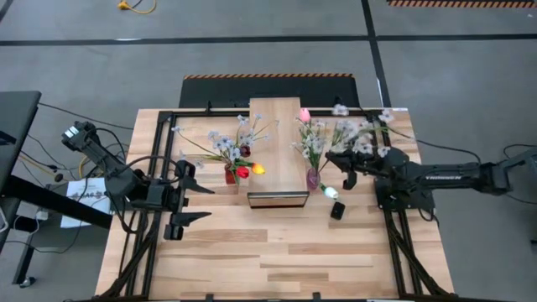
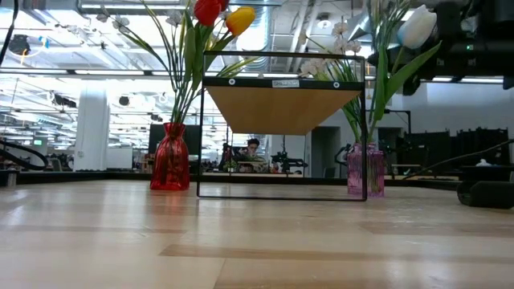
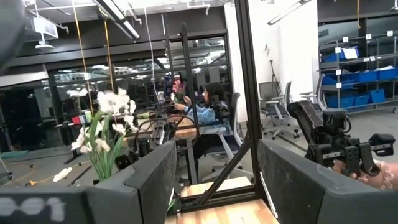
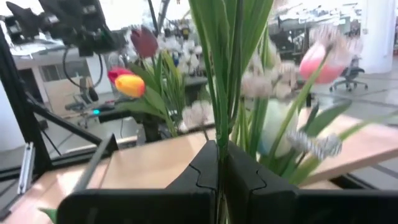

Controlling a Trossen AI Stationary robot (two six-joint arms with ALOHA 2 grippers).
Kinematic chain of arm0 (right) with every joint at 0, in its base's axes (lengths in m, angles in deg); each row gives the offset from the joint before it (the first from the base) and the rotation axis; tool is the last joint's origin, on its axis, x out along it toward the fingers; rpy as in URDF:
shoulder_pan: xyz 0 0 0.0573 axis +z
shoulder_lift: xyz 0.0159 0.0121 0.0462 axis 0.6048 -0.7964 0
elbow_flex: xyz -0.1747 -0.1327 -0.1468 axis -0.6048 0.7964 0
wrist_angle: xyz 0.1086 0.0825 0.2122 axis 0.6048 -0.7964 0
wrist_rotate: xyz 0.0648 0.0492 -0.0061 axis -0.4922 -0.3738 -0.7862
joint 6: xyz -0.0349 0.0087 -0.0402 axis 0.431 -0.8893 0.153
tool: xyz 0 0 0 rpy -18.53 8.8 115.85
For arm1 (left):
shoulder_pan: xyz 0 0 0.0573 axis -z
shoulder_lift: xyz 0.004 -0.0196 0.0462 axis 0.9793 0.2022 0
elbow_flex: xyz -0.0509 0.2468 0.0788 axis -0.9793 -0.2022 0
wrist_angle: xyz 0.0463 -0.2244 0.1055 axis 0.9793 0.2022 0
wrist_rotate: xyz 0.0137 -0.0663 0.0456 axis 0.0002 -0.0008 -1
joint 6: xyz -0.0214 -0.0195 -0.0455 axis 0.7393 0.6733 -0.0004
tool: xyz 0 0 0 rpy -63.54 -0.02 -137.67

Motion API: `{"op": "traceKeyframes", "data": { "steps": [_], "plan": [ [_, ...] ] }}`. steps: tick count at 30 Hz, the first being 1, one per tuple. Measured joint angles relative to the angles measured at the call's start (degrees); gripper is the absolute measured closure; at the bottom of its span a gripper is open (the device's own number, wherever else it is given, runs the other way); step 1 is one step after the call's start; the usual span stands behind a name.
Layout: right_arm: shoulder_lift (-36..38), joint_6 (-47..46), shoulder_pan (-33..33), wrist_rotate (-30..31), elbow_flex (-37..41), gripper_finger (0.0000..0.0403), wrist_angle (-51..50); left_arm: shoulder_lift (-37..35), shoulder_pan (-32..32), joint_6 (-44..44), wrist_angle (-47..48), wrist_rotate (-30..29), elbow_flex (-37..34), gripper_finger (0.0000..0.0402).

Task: Pick and place flowers into a vace then onto a shelf
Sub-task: Put the white flowers into the purple flower vase

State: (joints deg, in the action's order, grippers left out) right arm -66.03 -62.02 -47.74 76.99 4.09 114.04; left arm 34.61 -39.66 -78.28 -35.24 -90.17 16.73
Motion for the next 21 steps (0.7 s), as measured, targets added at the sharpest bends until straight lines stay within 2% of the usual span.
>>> {"op": "traceKeyframes", "data": {
  "steps": [21],
  "plan": [
    [-18.9,-1.1,2.4,0.1,0.3,0.0403,12.0,0.0,0.0,0.5,0.5,0.0,0.0,0.0184]
  ]
}}
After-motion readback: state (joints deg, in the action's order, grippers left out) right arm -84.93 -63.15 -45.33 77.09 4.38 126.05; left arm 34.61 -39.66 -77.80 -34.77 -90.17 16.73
